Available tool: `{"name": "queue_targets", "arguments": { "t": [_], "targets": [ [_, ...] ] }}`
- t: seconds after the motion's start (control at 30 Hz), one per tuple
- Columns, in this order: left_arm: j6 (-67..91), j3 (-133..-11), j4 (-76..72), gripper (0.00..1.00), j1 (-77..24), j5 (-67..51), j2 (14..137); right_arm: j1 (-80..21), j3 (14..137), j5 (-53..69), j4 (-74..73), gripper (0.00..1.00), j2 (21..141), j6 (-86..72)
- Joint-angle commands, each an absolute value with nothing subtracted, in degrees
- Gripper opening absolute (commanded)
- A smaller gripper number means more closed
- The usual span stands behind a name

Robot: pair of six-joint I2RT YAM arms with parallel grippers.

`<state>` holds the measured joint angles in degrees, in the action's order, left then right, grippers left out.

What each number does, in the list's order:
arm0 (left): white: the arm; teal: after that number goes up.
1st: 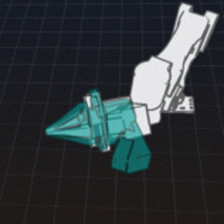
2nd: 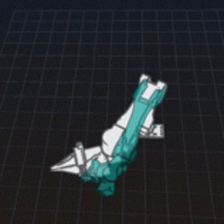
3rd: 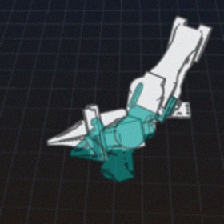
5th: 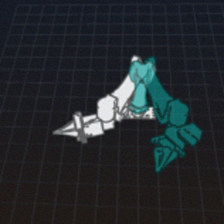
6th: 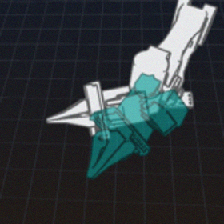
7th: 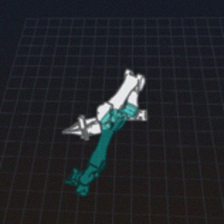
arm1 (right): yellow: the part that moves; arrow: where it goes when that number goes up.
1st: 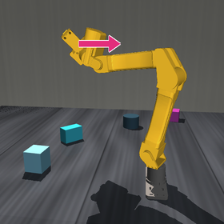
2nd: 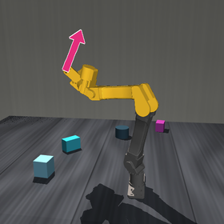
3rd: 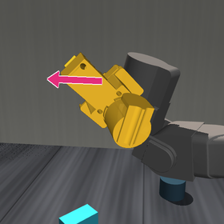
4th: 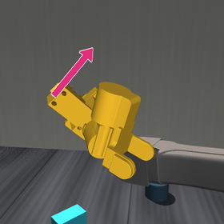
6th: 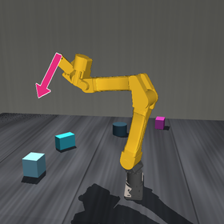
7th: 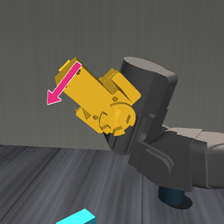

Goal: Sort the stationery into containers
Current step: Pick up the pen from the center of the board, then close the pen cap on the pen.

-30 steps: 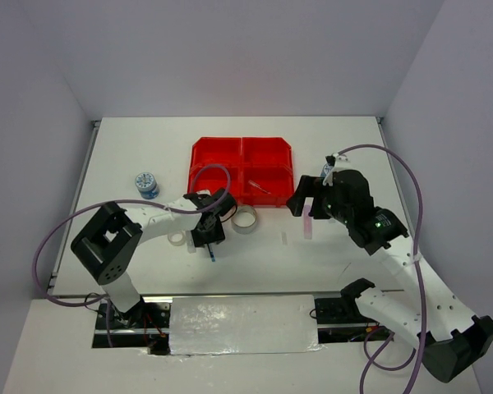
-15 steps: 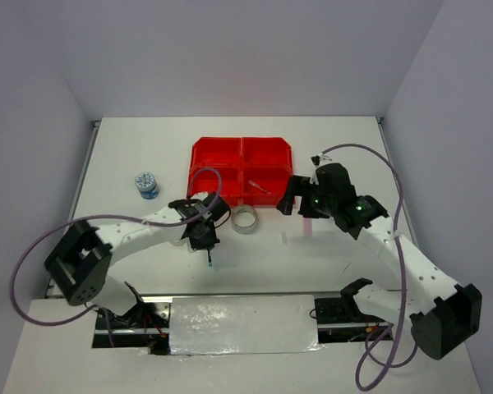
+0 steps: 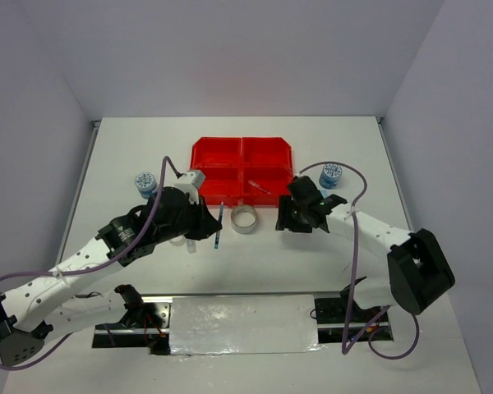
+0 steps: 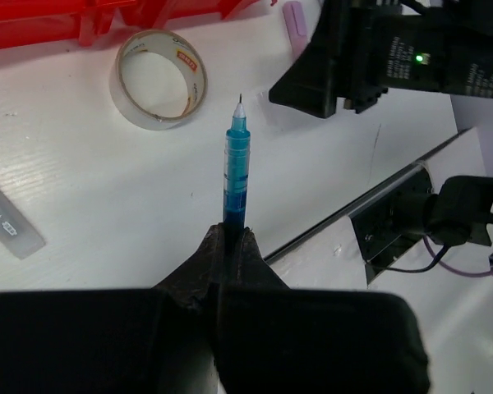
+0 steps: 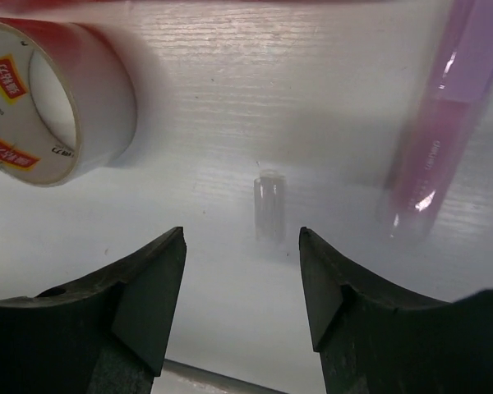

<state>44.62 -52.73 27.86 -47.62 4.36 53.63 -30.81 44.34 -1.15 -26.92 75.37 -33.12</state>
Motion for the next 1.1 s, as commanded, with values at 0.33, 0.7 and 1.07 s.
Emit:
{"name": "queue_targets", "arguments": {
  "t": [0.33,0.7,1.07],
  "targets": [
    [38.85,-54.49,28.03,0.00,-47.72,-0.26,52.47,-32.52,46.58,-4.84,-22.77,0.57,86.30,-32.61],
    [37.44,-55.55,29.88,0.00,-47.72,-0.35,52.21,-38.75,47.46,-10.89,-26.62,0.40,91.31,-36.03],
    [37.53,-55.64,30.15,0.00,-47.72,0.97,51.42,-40.78,47.63,-7.56,-24.17,0.04,92.38,-39.02]
  ]
}}
